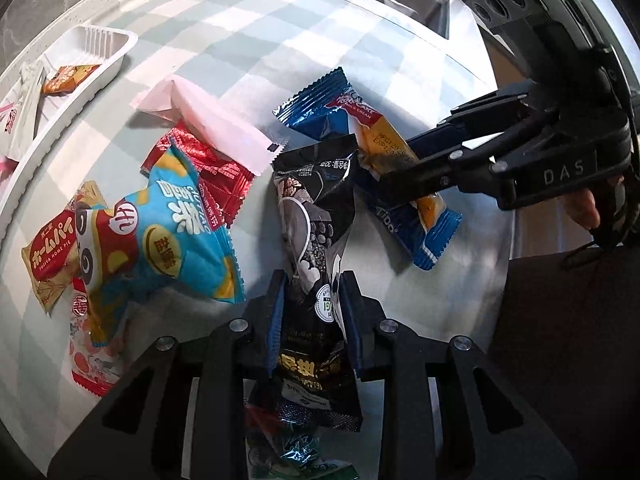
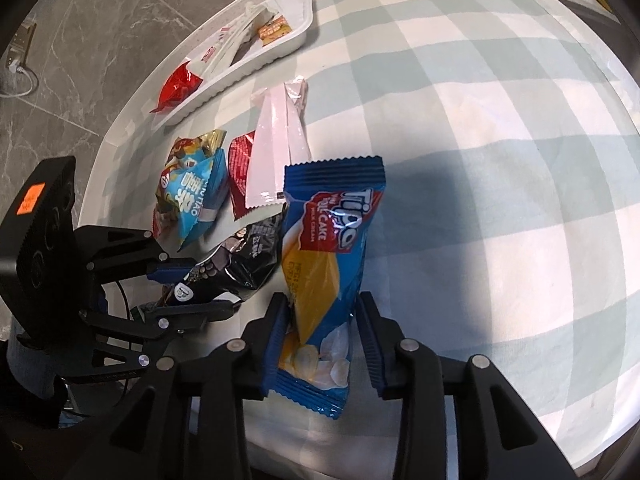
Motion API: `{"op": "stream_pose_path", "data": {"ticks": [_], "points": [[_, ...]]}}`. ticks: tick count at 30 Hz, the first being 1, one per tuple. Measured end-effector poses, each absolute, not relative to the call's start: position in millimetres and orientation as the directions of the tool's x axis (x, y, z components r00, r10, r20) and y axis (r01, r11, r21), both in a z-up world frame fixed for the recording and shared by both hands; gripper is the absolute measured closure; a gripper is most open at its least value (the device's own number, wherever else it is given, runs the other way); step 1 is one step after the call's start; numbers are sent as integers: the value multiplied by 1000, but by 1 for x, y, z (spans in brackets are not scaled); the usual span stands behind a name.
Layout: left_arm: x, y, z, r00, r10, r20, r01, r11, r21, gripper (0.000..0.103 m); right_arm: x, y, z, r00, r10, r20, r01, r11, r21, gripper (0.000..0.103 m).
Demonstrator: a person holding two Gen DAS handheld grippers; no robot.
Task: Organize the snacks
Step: 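Lift the black packet with the left tool while the right tool lifts the Tipo cake, then carry the black packet and Tipo cake into the white tray and release both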
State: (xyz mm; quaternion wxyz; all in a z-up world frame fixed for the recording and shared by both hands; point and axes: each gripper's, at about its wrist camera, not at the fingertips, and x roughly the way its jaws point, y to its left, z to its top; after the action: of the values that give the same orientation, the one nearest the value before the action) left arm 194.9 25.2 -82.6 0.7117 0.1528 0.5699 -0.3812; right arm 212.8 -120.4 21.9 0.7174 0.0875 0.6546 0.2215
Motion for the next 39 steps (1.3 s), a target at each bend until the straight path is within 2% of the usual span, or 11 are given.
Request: {"op": "stream_pose_path", "data": {"ticks": [10,12,13,18,28,39], "points": [[193,28,-83,90,-368,-926,707,678,-200,78,211,-115,22,55,413,-909,-234,891,390,62],[192,27,-83,98,-366,-925,704,682,-195,78,211,-116,22,58,412,-909,-229,892,390,64],[192,28,-83,97,-368,-925,700,685,-199,78,210,-116,22,59,414,-909,-225,892,392,73],[192,34,-82,78,-401,-913,670,699,-250,84,208,-123,22,73,421,-904,-195,895,401,74],[187,50,-54,69,-516,-854,622,691,-368,84,215,-149,33,74,543,-836,-97,839,536,74],[226,109,-9,208,-588,-781,474,759,-446,84,259,-133,54,103,615,-782,-117,788,604,74]]}}
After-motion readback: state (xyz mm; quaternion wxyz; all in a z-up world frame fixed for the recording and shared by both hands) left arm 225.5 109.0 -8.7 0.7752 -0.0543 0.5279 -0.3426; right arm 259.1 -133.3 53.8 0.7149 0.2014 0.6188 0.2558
